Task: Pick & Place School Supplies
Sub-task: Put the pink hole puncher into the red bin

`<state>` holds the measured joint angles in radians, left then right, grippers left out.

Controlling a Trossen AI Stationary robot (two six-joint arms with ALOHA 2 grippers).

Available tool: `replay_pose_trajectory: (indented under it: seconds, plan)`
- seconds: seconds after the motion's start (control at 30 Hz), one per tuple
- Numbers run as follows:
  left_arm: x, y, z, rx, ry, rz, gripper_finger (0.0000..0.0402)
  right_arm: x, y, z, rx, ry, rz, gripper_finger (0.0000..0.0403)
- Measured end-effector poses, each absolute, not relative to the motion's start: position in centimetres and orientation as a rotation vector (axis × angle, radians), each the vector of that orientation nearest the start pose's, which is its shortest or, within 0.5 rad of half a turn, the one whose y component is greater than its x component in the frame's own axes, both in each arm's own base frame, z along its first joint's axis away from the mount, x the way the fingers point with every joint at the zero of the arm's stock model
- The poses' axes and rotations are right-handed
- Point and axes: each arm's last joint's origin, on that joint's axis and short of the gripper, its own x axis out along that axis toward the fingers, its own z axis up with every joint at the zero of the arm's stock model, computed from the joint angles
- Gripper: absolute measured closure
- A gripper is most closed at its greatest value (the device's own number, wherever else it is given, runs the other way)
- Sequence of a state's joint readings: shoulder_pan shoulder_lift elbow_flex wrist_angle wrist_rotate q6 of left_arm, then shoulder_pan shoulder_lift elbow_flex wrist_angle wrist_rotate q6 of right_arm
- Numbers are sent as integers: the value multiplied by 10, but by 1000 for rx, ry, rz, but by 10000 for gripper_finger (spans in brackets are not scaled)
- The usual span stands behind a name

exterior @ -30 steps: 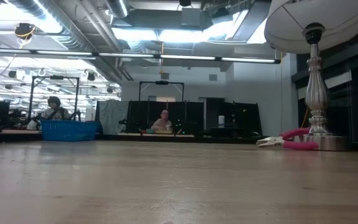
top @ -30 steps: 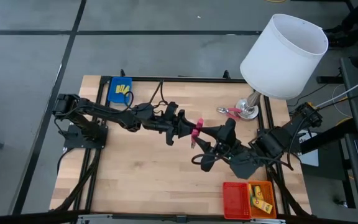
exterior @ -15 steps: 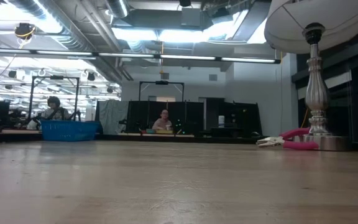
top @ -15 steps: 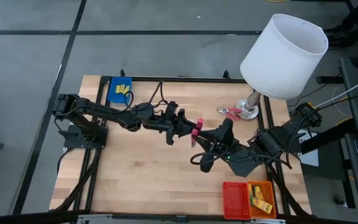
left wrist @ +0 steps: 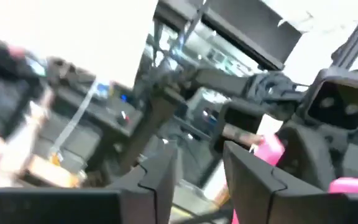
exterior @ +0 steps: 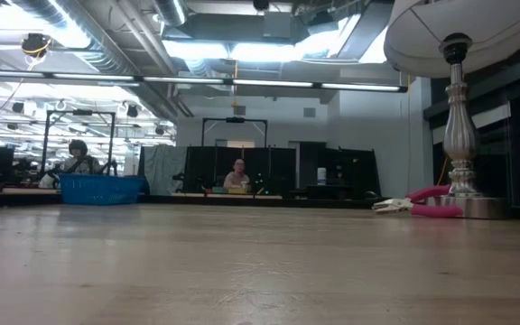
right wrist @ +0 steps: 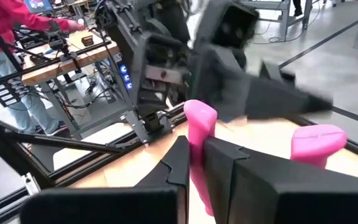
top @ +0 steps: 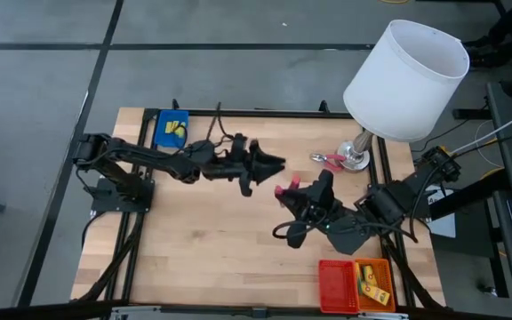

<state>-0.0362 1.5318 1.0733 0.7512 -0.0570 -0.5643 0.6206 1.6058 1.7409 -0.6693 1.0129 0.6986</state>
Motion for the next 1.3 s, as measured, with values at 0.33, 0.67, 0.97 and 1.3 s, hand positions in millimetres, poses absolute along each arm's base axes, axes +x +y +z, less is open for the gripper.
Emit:
replay_pose_trajectory:
  seconds: [0.33,0.67,0.97,1.3]
  plan:
    - [302,30,386,-293,-374,141,259,272,191,403,511,303,-447,383]
    - [246,35,412,-185,-273,227,284,252,246,326,980,665,-684,383]
    - [239,22,411,-200,-208,195,303,228,301,279,1087,902,-769,383]
    - [247,2,401,-211,-144,176,306,204,315,259,903,1031,-823,387]
